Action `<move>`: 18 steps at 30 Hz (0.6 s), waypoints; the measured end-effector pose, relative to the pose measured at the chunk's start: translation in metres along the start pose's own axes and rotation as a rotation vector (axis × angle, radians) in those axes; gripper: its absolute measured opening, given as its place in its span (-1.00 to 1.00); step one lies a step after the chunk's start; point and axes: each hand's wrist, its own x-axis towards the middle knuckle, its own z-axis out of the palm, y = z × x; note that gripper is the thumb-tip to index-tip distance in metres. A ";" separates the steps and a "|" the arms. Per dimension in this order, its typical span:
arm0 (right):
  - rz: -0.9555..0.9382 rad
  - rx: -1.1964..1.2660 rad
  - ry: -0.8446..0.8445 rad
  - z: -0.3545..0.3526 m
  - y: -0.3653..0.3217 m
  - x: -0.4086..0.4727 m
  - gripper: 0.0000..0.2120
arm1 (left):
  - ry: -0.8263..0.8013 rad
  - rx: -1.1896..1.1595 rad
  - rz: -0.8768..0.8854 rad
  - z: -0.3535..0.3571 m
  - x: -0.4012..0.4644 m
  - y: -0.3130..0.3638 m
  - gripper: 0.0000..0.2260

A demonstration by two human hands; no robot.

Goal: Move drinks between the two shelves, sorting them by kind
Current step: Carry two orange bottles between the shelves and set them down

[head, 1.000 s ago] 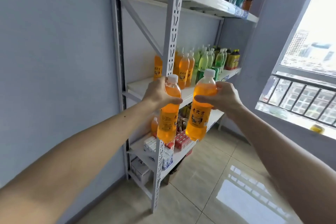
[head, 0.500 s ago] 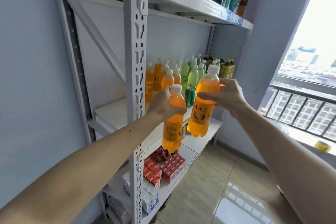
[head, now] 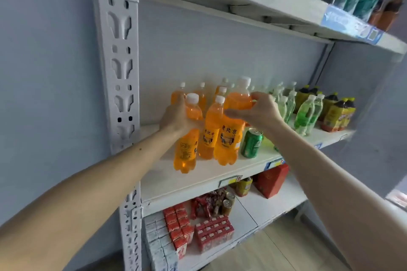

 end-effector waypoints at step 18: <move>-0.195 0.072 -0.255 0.109 0.009 0.069 -0.31 | 0.425 0.032 -0.371 0.002 0.102 -0.060 -0.44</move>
